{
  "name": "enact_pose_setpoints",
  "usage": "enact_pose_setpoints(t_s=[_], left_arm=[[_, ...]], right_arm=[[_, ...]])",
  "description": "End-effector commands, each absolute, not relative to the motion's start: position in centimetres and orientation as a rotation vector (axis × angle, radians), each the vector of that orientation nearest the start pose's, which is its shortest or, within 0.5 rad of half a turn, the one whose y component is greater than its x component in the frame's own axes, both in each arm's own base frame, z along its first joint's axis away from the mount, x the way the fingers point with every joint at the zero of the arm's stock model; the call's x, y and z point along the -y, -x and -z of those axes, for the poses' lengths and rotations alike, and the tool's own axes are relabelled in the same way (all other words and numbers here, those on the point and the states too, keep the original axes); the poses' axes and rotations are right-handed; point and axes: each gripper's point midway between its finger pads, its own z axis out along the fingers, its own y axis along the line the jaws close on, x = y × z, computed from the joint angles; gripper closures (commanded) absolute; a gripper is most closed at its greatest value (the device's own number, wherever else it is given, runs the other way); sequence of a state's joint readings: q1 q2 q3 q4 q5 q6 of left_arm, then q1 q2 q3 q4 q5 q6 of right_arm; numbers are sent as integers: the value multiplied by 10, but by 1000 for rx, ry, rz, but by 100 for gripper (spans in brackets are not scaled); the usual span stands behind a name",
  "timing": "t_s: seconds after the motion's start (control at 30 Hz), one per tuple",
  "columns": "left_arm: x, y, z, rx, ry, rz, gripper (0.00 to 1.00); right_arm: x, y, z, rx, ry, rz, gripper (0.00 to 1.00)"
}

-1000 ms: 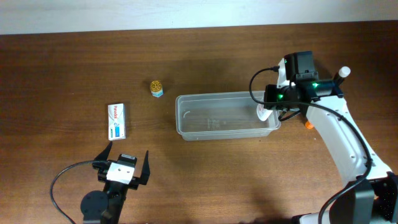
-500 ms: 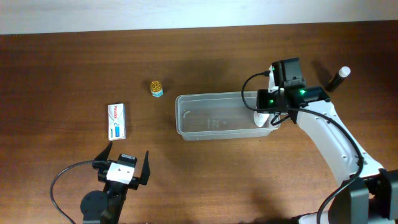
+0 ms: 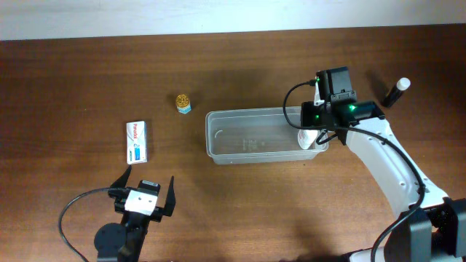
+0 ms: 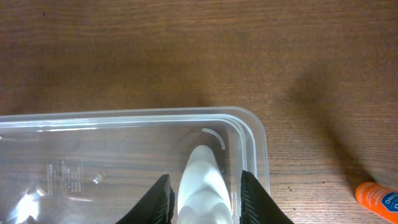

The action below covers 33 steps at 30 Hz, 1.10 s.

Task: Pack container
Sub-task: 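Carry the spray bottle left and lower it into the container's right end, then open the right gripper and move it back to the black bottle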

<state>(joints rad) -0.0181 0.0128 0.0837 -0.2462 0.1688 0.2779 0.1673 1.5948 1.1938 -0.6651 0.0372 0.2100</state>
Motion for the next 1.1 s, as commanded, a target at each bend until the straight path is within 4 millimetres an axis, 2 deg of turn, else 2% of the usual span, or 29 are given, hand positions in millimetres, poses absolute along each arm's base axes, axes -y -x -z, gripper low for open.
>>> enact_pose_setpoints(t_s=[0.0,0.07,0.13,0.27,0.3,0.43,0.47,0.53,0.63,0.77,0.9,1.07], left_arm=[[33,-235,-151,-1697,-392,-52,1],[33,-235,-151,-1697,-392,-52,1],[33,-235,-151,-1697,-392,-52,1],[33,-235,-151,-1697,-392,-52,1],[33,-235,-151,-1697,-392,-52,1],[33,-235,-151,-1697,-392,-52,0],[33,-235,-151,-1697,-392,-52,1],[33,-235,-151,-1697,-392,-52,0],[33,-235,-151,-1697,-392,-52,1],[33,-235,-151,-1697,-392,-52,1],[33,-235,-151,-1697,-392,-52,1],[33,-235,-151,-1697,-392,-52,1]], right_arm=[[-62,-402,-144,-2577,-69,-72,69],[-63,-407,-160,-2545,-39,-70,62],[-61,-410,-181,-2514,-11,-58,47],[-46,-416,-226,-2440,-65,-57,36],[-37,-419,-245,-2400,-93,-52,33],[1,-427,-293,-2287,-197,-23,20],[23,-428,-307,-2253,-253,0,13],[54,-427,-314,-2221,-350,31,9],[109,-418,-306,-2190,-609,38,8],[151,-416,-279,-2221,-734,36,7],[173,-420,-246,-2280,-801,52,7],[182,-435,-199,-2378,-792,68,7]])
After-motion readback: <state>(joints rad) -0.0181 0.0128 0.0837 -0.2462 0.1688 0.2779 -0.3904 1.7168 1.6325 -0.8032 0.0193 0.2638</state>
